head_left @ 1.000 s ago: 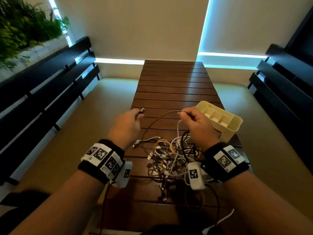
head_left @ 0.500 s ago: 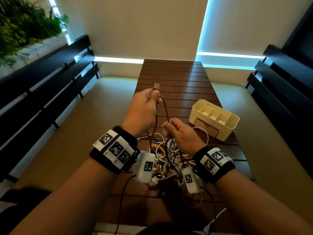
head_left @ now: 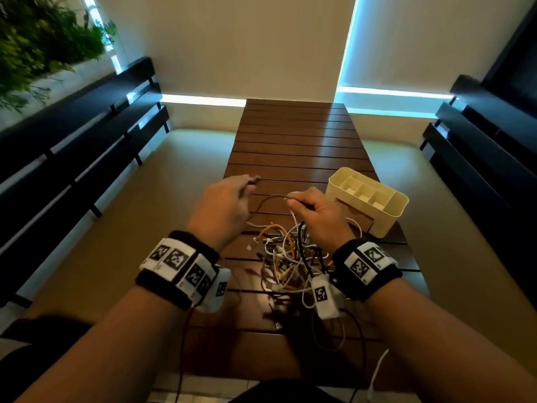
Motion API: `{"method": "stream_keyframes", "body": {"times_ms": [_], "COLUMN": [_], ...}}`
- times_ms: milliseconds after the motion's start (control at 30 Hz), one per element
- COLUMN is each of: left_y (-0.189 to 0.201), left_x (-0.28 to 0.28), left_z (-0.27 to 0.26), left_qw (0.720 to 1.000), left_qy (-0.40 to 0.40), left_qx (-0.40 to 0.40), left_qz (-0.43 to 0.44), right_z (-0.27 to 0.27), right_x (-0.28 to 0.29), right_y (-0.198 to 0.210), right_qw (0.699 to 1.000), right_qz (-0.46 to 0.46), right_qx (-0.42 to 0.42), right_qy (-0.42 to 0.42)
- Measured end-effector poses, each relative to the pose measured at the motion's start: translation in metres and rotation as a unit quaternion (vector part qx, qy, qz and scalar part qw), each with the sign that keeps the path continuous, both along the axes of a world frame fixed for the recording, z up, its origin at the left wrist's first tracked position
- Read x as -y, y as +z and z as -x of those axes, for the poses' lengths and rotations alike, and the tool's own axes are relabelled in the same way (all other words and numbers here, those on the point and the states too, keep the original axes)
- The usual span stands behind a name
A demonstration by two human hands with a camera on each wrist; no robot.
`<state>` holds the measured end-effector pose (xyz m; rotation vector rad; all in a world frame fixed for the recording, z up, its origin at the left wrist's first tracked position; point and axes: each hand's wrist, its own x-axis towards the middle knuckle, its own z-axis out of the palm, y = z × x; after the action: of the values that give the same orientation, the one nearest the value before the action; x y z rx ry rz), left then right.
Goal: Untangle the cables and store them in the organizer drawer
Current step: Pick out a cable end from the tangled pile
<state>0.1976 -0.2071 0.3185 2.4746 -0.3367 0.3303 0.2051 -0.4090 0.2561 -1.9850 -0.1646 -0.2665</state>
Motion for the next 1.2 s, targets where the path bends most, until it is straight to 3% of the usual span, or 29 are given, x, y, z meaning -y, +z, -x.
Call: {"method": "stream_keyframes", "body": {"times_ms": [100,200,300,500,567,700,767,900,1067,1200], "left_y": [-0.006,-0.015,-0.006,0.033,0.04,0.02,0.008,0.011,-0.002,0.004], "left_x": [0.02,0.026,0.024,0.013,0.006,-0.01,-0.015,0.005,0.02,0.015], "left_z": [-0.002,-0.013,-0.015,-0.009,-0.007,-0.01,-0.007,0.006,-0.001,-0.006], "left_qw": [0.996,0.993,0.994,0.967,0.972,0.988,0.992,0.996,0.991,0.975], "left_qy": [-0.087,-0.09,-0.082,-0.065,-0.059,-0.034,-0.011,-0.049,-0.112,-0.074], "left_qx": [-0.027,-0.08,-0.066,-0.022,-0.028,-0.145,-0.129,-0.004,-0.067,-0.066], "left_qz": [0.023,0.005,0.018,0.244,0.224,0.032,-0.009,0.072,0.038,0.201], "right_z": [-0.005,-0.006,0.0,0.011,0.012,0.007,0.004,0.004,0.001,0.007], "right_x": [-0.012,-0.015,-0.016,-0.013,-0.008,0.002,0.001,-0.009,-0.013,-0.006], "right_y": [0.006,0.015,0.014,-0.012,-0.008,0.016,0.024,0.024,0.019,0.012], "right_qw": [0.999,0.998,0.999,0.994,0.996,1.0,1.0,0.998,0.995,0.997], "right_qz": [0.019,0.04,0.022,0.056,0.036,-0.02,-0.013,0.046,0.065,0.067], "right_qx": [0.02,0.035,-0.001,-0.083,-0.075,-0.003,0.021,0.049,0.074,0.027], "right_qy": [0.031,0.029,0.044,0.045,0.026,-0.024,-0.014,0.018,0.013,0.026]}}
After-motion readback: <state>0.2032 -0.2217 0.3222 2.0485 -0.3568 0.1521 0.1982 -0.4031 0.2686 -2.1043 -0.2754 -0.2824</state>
